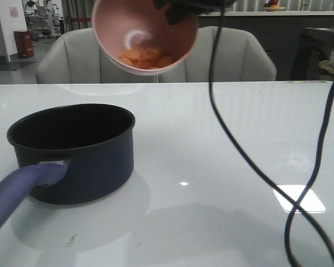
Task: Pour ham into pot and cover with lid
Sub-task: 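Lift the pink bowl with the right gripper toward the saucepan, then tilt the pink bowl over the saucepan to pour the sausage slices, then carry the empty bowl back and set it on the table, then release the bowl and raise the right gripper away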
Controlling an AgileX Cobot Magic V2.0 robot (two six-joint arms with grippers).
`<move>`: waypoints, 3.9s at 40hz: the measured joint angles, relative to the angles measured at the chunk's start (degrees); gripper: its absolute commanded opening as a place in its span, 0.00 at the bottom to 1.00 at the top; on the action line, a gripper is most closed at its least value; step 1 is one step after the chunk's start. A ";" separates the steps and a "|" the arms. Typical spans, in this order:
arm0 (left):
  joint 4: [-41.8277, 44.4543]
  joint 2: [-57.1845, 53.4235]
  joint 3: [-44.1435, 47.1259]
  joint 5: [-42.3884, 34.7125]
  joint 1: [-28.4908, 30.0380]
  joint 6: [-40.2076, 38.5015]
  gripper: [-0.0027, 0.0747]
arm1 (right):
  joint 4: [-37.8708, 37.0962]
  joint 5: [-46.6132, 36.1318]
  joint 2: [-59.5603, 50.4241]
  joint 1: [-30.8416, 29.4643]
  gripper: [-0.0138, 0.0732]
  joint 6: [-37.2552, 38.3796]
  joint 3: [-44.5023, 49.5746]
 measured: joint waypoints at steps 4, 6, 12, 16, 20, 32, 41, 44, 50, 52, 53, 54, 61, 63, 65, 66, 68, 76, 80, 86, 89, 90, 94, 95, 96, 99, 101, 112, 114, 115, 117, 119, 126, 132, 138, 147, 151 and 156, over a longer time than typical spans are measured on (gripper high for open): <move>0.00 0.00 0.00 0.00 0.00 0.00 0.82 | -0.27 -9.53 1.51 3.36 0.32 -4.69 0.00; 0.00 0.00 0.00 0.00 0.00 0.00 0.82 | -0.27 -13.24 2.35 4.46 0.32 -7.48 0.00; 0.00 0.00 0.00 0.00 0.00 0.00 0.82 | -0.27 -25.49 6.90 8.01 0.32 -17.42 0.00; 0.00 0.00 0.00 0.00 0.00 0.00 0.82 | -0.27 -34.04 10.59 10.11 0.32 -23.28 0.00; 0.00 0.00 0.00 0.00 0.00 0.00 0.82 | -0.27 -45.35 14.70 12.43 0.32 -29.22 0.00; 0.00 0.00 0.00 0.12 0.00 0.00 0.82 | -0.27 -60.40 19.99 15.45 0.32 -33.98 0.11; 0.00 0.00 0.00 0.12 0.00 0.00 0.82 | 4.06 -61.05 19.99 15.45 0.32 -31.53 0.11; 0.00 0.00 0.00 0.12 0.00 0.00 0.82 | 8.20 -60.67 19.99 15.45 0.32 -27.68 0.11; 0.00 0.00 0.00 0.12 0.00 0.00 0.82 | 19.78 -48.42 18.58 15.45 0.32 -21.28 0.11; 0.00 0.00 0.00 0.12 0.00 0.00 0.82 | 24.10 -42.48 17.75 15.45 0.32 -19.78 0.11; 0.00 0.00 0.00 0.12 0.00 0.00 0.82 | 26.54 -39.78 17.21 15.32 0.32 -19.45 0.11; 0.00 0.00 0.00 0.12 0.00 0.00 0.82 | 28.18 -36.18 16.70 15.19 0.32 -19.22 0.11; 0.00 0.00 0.00 0.12 0.00 0.00 0.82 | 34.71 -14.36 10.69 12.20 0.32 -18.53 0.11; 0.00 0.00 0.00 0.12 0.00 0.00 0.82 | 34.82 -7.19 8.41 10.54 0.32 -18.41 0.11; 0.00 0.00 0.00 0.12 0.00 0.00 0.82 | 34.82 -1.45 6.12 8.35 0.32 -18.41 0.11; 0.00 0.00 0.00 0.12 0.00 0.00 0.82 | 34.82 0.97 5.18 7.26 0.32 -18.41 0.11; 0.00 0.00 0.00 0.12 0.00 0.00 0.82 | 34.82 6.24 3.16 4.44 0.32 -18.32 0.01; 0.00 0.00 0.00 0.12 0.00 0.00 0.82 | 32.57 24.10 -1.44 -7.87 0.32 -17.52 0.01; 0.00 0.00 0.00 0.12 0.00 0.00 0.82 | 26.67 30.35 -1.56 -12.85 0.32 -12.63 0.01; 0.00 0.00 0.00 0.12 0.00 0.00 0.82 | 13.97 36.93 -1.56 -17.28 0.32 0.27 0.01; 0.00 0.00 0.00 0.12 0.00 0.00 0.82 | 8.45 39.08 -1.31 -18.91 0.32 5.71 0.01; 0.00 0.00 0.00 0.12 0.00 0.00 0.82 | 7.41 39.42 -0.99 -19.50 0.32 7.03 0.01; 0.00 0.00 0.00 0.12 0.00 0.00 0.82 | 4.89 41.80 0.73 -21.54 0.32 10.79 0.01; 0.00 0.00 0.00 0.12 0.00 0.00 0.82 | 4.63 42.23 1.25 -21.94 0.32 11.32 0.01; 0.00 0.00 0.00 0.12 0.00 0.00 0.82 | 4.52 42.76 1.78 -22.29 0.32 11.66 0.01; 0.00 0.00 0.00 0.12 0.00 0.00 0.82 | 4.12 43.53 3.98 -23.24 0.32 12.19 0.01; 0.00 0.00 0.00 0.12 0.00 0.00 0.82 | 3.77 43.55 5.43 -23.58 0.32 12.19 0.01; 0.00 0.00 0.00 0.22 0.00 0.00 0.82 | 1.67 43.87 11.59 -23.81 0.48 12.29 -2.05; 0.00 0.00 0.00 0.22 0.00 0.00 0.82 | 1.67 44.11 12.21 -23.81 0.52 12.29 -2.64; 0.00 0.00 0.00 0.22 0.00 0.00 0.82 | 1.67 44.25 12.60 -23.81 0.55 12.29 -2.90; 0.00 0.00 0.00 0.22 0.00 0.00 0.82 | 1.57 44.54 12.97 -23.81 0.59 12.39 -3.41; 0.00 0.00 0.00 0.22 0.00 0.00 0.82 | 1.58 44.79 13.39 -23.81 0.61 12.39 -3.81; 0.00 0.00 0.00 0.22 0.00 0.00 0.82 | 1.44 46.35 13.22 -23.81 0.61 12.51 -5.94; 0.00 0.00 0.00 0.29 0.00 0.00 0.82 | 1.40 46.92 8.48 -23.81 0.61 12.20 -5.56; 0.00 0.00 0.00 0.43 0.00 0.00 0.82 | 1.30 43.13 -1.82 -23.81 0.61 12.08 -0.54; 0.00 0.00 0.00 0.43 0.00 0.00 0.82 | 1.30 35.28 -19.82 -23.57 0.61 12.00 12.30; 0.00 0.00 0.00 0.43 0.00 0.00 0.82 | 1.30 31.88 -28.33 -22.49 0.61 11.96 18.26; 0.00 0.00 0.00 0.43 0.00 0.00 0.82 | 1.30 26.15 -39.84 -20.97 0.61 11.87 26.32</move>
